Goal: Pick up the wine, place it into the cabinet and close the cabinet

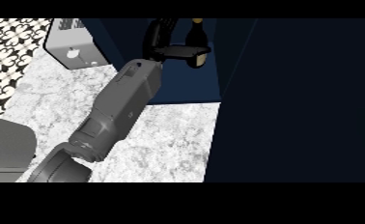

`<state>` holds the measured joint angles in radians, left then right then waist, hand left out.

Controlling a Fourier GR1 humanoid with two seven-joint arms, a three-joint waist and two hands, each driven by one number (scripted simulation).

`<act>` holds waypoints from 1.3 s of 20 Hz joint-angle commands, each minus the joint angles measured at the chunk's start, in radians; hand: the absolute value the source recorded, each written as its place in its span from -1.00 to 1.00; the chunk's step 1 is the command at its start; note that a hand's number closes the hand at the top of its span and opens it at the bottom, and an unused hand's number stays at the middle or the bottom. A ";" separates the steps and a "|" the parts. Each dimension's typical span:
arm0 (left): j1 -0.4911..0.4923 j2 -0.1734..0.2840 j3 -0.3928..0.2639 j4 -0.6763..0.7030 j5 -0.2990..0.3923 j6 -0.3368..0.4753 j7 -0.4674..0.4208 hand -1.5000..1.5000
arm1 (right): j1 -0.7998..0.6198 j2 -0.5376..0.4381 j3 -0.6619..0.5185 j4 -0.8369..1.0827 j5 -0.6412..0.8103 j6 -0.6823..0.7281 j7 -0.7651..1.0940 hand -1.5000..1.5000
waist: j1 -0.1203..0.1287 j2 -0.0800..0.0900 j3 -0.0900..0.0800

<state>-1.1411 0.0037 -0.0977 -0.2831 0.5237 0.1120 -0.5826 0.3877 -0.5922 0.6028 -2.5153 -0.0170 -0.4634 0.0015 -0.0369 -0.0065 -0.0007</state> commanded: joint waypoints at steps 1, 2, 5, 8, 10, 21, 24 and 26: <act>0.037 -0.004 -0.020 -0.080 0.025 -0.025 0.032 -1.00 | 0.111 -0.055 -0.013 -0.243 -0.035 -0.001 0.058 -1.00 | 0.010 -0.010 0.001; 0.093 -0.004 -0.042 -0.099 0.042 -0.072 0.008 -1.00 | 0.072 -0.026 0.044 -0.217 0.018 -0.022 0.088 -1.00 | 0.011 -0.007 -0.001; 0.153 -0.004 -0.091 -0.192 0.067 -0.064 0.032 -1.00 | 0.072 -0.063 -0.049 -0.223 -0.054 0.000 0.088 -1.00 | 0.022 -0.007 0.000; 0.251 -0.004 -0.144 -0.272 0.090 -0.080 0.031 -1.00 | 0.057 -0.035 -0.033 -0.203 -0.056 -0.014 0.080 -1.00 | 0.031 -0.008 0.000; 0.325 -0.004 -0.191 -0.353 0.091 -0.069 0.021 -1.00 | 0.064 -0.049 -0.035 -0.207 -0.033 -0.020 0.093 -1.00 | 0.043 -0.015 -0.001; 0.673 0.009 -0.330 -0.747 0.058 0.020 0.098 -1.00 | 0.067 -0.064 -0.065 -0.243 -0.044 -0.030 0.134 -1.00 | 0.060 -0.009 -0.001; 0.810 0.049 -0.354 -0.876 0.068 0.003 0.111 -1.00 | 0.116 -0.085 -0.050 -0.219 -0.043 -0.003 0.065 -1.00 | 0.048 -0.009 0.001; 0.833 0.064 -0.362 -0.962 0.067 0.027 0.157 -1.00 | 0.084 -0.035 0.010 -0.177 0.008 -0.026 0.042 -1.00 | 0.045 -0.005 0.000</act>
<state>-0.4181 0.0421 -0.4287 -1.1039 0.5949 0.1252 -0.4550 0.4312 -0.6310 0.5680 -2.5154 -0.0173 -0.4828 -0.0145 0.0112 -0.0147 -0.0005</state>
